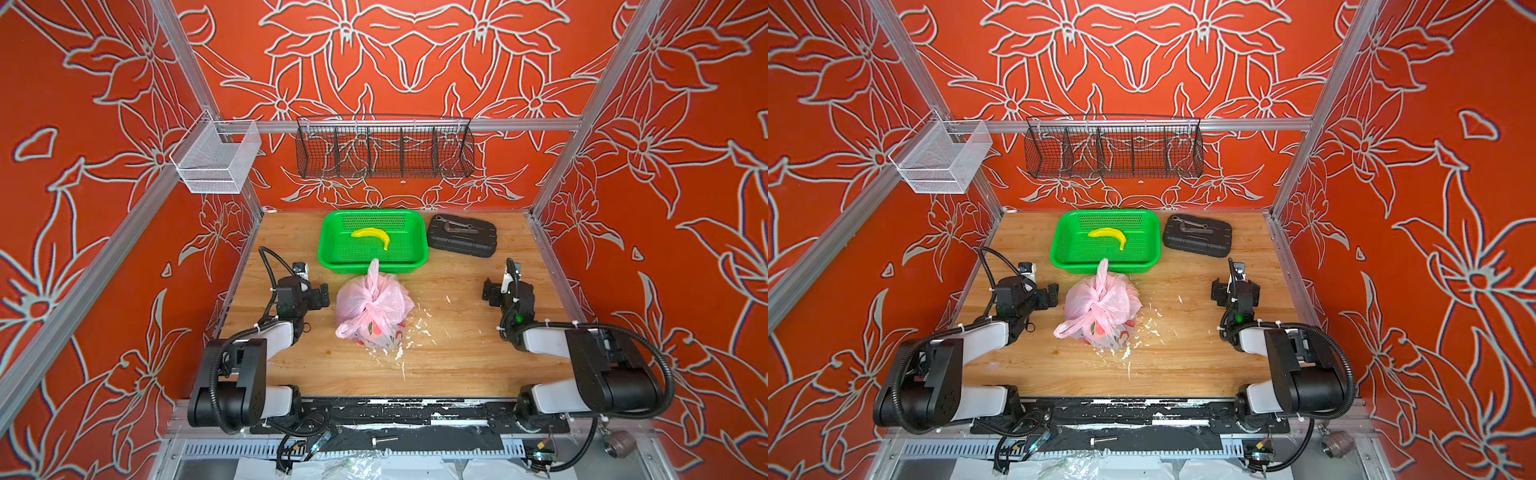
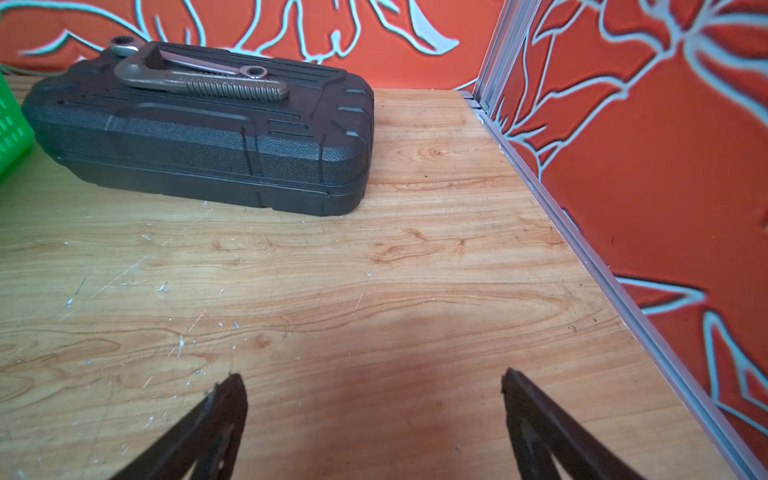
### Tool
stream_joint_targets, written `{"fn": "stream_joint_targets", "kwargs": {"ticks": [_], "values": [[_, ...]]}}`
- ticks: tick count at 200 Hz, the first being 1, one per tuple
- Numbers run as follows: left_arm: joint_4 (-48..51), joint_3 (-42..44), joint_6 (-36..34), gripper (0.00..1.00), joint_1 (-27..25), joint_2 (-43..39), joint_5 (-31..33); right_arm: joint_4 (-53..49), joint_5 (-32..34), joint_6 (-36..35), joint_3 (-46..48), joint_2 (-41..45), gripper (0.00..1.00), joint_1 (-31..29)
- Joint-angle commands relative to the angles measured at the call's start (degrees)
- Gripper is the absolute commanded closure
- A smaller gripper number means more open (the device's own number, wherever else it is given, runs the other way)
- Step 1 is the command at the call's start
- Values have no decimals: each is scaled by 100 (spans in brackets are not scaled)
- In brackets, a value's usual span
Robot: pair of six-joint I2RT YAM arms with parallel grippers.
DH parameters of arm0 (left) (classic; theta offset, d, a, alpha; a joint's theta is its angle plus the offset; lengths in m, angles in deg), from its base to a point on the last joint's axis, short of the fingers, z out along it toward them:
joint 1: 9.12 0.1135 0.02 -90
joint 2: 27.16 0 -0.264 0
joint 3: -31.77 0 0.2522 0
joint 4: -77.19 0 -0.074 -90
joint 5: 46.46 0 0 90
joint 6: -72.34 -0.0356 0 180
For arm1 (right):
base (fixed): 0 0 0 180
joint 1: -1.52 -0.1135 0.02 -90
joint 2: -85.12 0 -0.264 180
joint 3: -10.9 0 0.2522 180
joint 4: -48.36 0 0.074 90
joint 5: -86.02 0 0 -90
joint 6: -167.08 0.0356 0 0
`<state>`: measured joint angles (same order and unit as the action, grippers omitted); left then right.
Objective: Untie the knot of the plastic bag and take out the fruit
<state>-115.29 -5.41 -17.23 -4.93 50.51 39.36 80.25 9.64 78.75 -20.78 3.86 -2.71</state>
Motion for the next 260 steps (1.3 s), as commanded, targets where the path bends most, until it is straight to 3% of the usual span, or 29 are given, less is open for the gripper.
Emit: {"fn": "stream_joint_targets", "kwargs": {"ticks": [1,135,170,197,220,260], "values": [[-100,-40,1,3,4,-55,-46,74,61,-82,-28,34,3,1],[-96,-40,1,3,3,-63,-38,96,59,-81,-13,39,3,1],[-118,-16,26,3,3,-93,6,109,80,-72,165,431,3,2],[71,-46,97,3,5,-296,144,-1479,166,47,-219,1305,3,5],[648,-249,272,3,-10,-592,458,-2886,167,557,-660,1990,3,2],[2341,-924,1120,2,-556,-1172,1816,-5431,-1236,1349,-1863,2607,6,-16]]}}
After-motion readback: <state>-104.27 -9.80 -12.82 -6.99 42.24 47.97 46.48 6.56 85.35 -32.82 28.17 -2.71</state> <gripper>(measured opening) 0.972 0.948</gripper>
